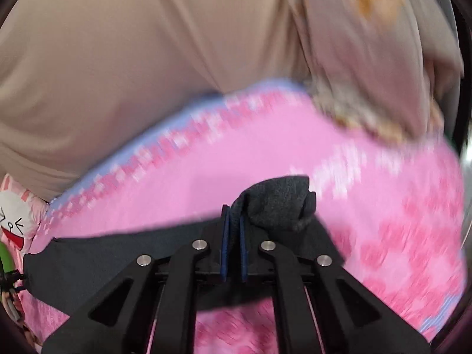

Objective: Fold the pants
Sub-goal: 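Open both grippers and release the folded pants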

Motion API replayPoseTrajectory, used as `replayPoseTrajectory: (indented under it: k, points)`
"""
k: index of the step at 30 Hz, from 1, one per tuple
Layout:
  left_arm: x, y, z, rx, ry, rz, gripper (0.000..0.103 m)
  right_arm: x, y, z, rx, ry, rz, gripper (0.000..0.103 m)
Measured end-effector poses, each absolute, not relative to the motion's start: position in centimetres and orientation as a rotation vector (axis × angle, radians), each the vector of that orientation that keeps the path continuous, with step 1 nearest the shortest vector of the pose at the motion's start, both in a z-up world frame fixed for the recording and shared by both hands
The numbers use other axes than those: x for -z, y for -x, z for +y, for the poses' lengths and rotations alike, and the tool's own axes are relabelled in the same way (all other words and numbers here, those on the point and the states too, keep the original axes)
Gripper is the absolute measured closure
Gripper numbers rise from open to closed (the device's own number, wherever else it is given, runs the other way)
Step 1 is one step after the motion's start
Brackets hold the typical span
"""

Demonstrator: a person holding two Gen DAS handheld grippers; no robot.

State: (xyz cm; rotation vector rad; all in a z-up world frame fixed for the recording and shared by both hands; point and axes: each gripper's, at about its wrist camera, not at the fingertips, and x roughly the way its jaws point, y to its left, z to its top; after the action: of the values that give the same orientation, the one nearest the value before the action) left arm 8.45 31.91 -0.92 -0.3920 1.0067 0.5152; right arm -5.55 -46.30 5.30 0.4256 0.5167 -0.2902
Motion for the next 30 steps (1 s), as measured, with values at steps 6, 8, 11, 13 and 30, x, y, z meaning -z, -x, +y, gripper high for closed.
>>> replayPoseTrajectory:
  k: [6,8,11,13,30]
  points:
    - [2.0,-8.3,31.7,-0.525,0.355,1.011,0.038,4.9,4.3,-50.9,0.348,-0.491,0.814,0.096]
    - [2.2,-8.2,31.7,-0.528,0.365,1.009,0.038,6.5,6.0,-51.6,0.379,-0.553,0.804,0.093]
    - [1.5,-8.0,32.0,-0.513,0.399,0.995,0.038,3.4,9.1,-50.6,0.481,-0.475,0.727,0.074]
    - [-0.1,-7.4,31.8,-0.501,0.432,0.946,0.038,0.9,10.1,-49.1,0.459,-0.45,0.684,0.07]
    - [3.1,-20.3,10.7,-0.175,0.088,1.064,0.044,-0.1,1.0,-26.0,-0.043,-0.234,0.76,0.066]
